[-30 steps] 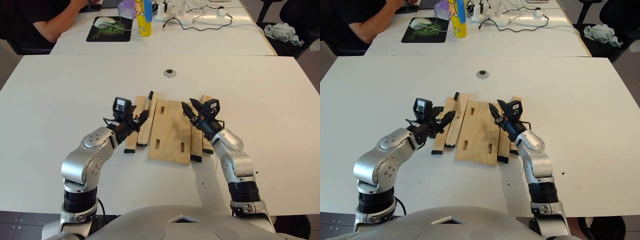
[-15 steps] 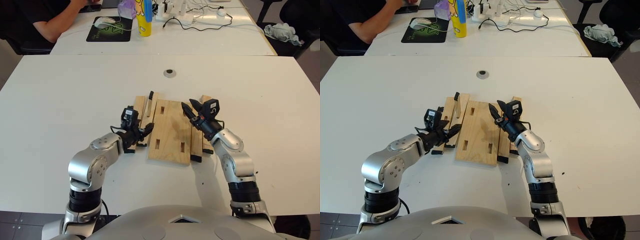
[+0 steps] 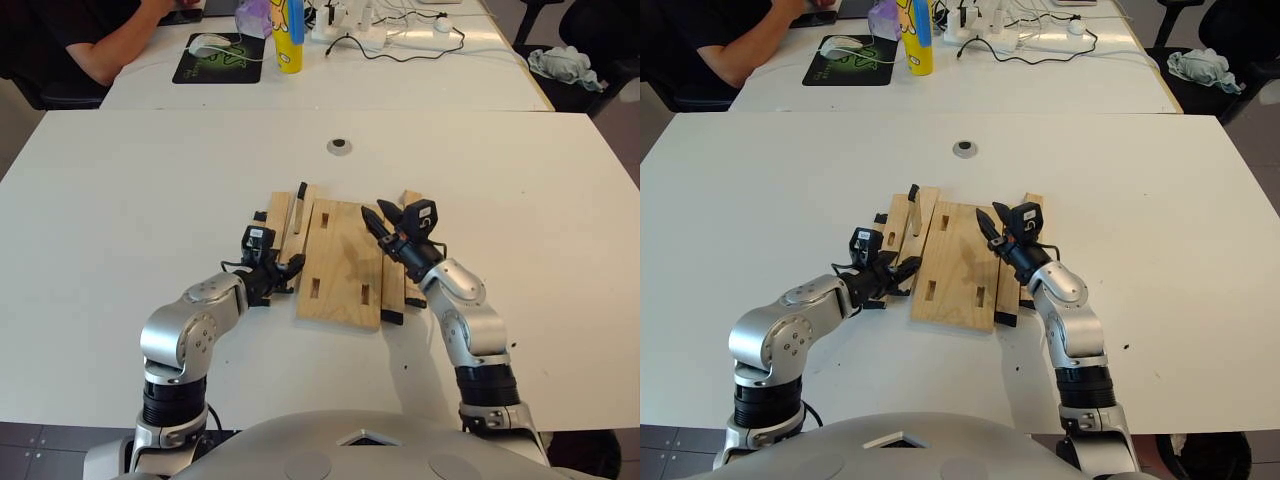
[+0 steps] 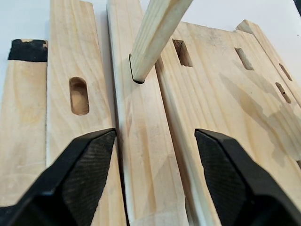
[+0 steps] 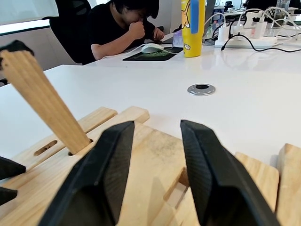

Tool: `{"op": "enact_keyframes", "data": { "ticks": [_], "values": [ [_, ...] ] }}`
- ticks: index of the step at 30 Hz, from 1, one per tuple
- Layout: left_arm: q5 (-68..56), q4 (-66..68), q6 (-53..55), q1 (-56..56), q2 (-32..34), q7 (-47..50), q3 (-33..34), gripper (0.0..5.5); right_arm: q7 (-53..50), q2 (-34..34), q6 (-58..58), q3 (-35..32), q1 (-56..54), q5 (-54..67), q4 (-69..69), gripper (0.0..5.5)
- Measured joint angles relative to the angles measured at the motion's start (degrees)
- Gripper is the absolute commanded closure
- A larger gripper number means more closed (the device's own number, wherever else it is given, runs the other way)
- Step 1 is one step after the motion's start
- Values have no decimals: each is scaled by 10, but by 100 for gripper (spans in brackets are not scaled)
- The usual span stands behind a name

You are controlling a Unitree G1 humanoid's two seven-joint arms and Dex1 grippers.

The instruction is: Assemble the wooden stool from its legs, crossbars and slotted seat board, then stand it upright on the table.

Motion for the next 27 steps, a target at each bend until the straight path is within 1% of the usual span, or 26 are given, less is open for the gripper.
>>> {"op": "enact_keyframes", "data": {
  "ticks": [10,16,21,27],
  "values": [
    [19,0,-10,-3,38,-3,-34,238,-2,5,3,0,3,0,-5,368],
    [33,5,-13,-10,56,-3,-43,238,-6,6,3,1,6,0,-6,368],
    [44,5,-5,-20,62,0,-65,238,-7,9,3,1,6,0,-5,368],
    [46,1,8,-26,62,0,-68,238,-7,10,2,2,6,0,-5,368]
  ]
}}
